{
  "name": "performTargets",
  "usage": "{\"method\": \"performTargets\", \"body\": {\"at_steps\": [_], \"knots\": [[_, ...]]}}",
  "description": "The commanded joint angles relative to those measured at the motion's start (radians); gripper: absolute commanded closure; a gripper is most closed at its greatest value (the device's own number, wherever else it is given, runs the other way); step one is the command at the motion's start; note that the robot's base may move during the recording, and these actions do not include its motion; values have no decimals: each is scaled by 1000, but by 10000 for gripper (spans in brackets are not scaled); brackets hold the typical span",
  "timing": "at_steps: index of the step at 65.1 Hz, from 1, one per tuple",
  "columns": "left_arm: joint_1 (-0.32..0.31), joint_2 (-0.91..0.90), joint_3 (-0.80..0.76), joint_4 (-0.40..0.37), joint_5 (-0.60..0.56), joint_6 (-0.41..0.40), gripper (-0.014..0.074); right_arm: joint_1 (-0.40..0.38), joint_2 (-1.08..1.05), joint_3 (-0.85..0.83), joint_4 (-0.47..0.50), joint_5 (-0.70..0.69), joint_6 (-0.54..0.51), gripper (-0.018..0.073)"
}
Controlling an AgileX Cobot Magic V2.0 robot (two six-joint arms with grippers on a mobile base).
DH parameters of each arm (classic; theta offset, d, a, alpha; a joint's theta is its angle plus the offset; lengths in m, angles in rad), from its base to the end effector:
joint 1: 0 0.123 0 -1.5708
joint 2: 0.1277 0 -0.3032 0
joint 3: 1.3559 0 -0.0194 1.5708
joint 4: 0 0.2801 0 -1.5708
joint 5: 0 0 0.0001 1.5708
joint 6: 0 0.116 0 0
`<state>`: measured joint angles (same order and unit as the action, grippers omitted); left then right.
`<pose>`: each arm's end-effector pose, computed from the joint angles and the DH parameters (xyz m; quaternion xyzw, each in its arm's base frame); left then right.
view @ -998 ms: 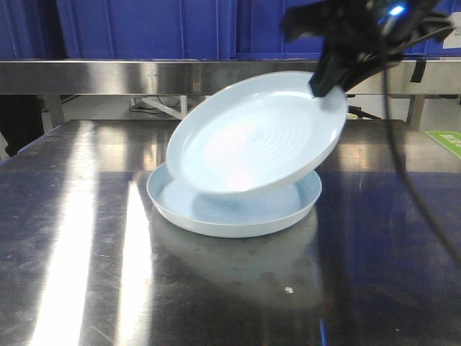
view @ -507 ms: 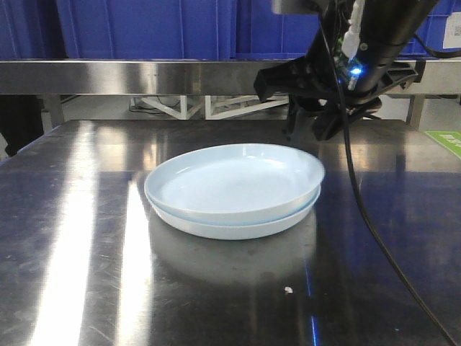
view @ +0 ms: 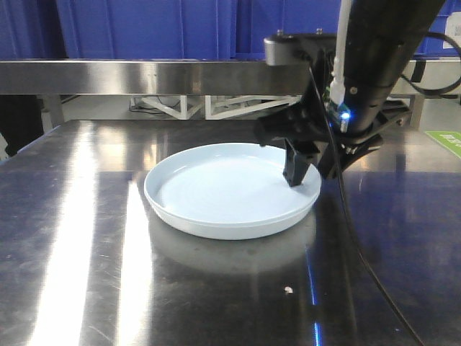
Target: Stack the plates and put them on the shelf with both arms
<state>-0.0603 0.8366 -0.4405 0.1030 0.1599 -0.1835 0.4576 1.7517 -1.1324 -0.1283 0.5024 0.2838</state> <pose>0.2031 -0.0104 0.2530 -0.0134 0.8517 -0.0302 0.5230 0.3645 0.1715 0.1871 -0.1293 0.9547 0.0542 0.2626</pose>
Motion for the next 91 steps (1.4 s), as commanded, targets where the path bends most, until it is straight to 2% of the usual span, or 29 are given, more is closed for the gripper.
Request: {"method": "performTargets", "body": {"at_steps": [1, 6, 9, 17, 20, 25, 41, 50, 66, 91], "knots": [[-8, -9, -28, -1, -83, -3, 511, 1, -23, -35, -3, -37, -2, 169], [-8, -9, -28, -1, -83, -3, 511, 1, -14, -35, -3, -39, -2, 172], [-8, -9, -28, -1, -83, -3, 511, 1, -14, -35, -3, -41, -2, 213], [-8, -9, -28, -1, -83, -3, 511, 1, -26, -35, -4, -44, -2, 533], [-8, -9, -28, -1, -83, -3, 511, 1, -45, -35, -5, -56, -2, 480], [-8, -9, -28, -1, -83, -3, 511, 1, -82, -35, -7, -78, -2, 513], [-8, -9, -28, -1, -83, -3, 511, -29, -311, -3, -33, -142, -2, 502], [-8, -9, -28, -1, -83, -3, 511, -90, -465, 71, -33, -182, -2, 502], [-8, -9, -28, -1, -83, -3, 511, -216, -800, 304, -33, -257, -2, 502], [-8, -9, -28, -1, -83, -3, 511, -362, -1234, 577, -33, -216, -2, 502]]}}
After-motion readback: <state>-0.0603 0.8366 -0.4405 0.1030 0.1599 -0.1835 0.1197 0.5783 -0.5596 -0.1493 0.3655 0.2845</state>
